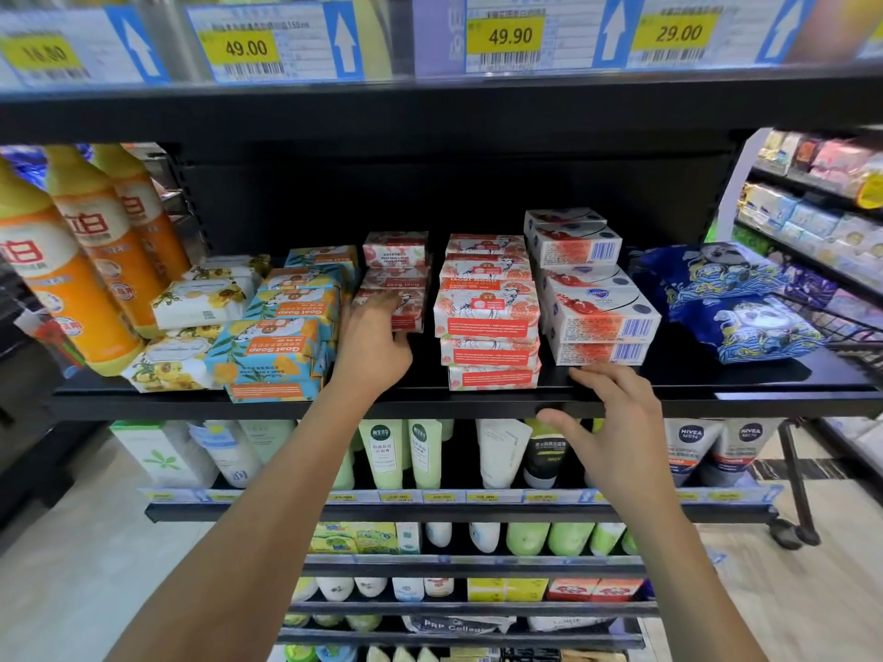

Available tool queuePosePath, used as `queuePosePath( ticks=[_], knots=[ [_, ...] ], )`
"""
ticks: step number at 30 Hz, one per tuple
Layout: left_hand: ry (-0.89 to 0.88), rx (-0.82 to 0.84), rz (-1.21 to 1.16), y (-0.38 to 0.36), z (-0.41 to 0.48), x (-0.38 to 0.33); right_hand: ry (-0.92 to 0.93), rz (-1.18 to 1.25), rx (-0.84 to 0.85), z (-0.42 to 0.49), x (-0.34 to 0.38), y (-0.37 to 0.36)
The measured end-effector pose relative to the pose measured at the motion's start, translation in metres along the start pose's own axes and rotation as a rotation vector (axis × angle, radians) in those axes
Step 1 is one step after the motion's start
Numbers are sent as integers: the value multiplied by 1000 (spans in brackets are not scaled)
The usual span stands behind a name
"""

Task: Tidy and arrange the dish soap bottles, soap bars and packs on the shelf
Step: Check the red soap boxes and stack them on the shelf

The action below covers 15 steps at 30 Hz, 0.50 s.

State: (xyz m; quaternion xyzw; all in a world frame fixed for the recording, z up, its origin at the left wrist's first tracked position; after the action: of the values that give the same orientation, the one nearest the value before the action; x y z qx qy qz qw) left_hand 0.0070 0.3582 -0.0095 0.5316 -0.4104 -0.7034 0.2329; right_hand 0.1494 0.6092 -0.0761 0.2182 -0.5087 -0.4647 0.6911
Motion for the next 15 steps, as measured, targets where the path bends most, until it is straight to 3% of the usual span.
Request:
queuePosePath(
  ticks=[8, 15],
  knots=[
    [-85, -5, 50, -2, -32, -2, 5, -9, -4, 1, -1, -1],
    [-154, -115, 60, -2, -75, -1, 8, 4, -5, -1, 1, -1]
  ],
)
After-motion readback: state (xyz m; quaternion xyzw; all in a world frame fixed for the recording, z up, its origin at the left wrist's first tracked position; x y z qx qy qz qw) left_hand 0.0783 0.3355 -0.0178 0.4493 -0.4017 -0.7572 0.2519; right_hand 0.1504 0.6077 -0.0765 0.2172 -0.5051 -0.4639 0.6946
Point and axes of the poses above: each hand's wrist, its own z-axis towards the middle knuckle, its own y-axis out of the back of the hand, x = y × z, the point moved 2 cm from there along z, towards the middle knuckle, and after that the axes turned 15 degrees about x, right-handed, at the moved point
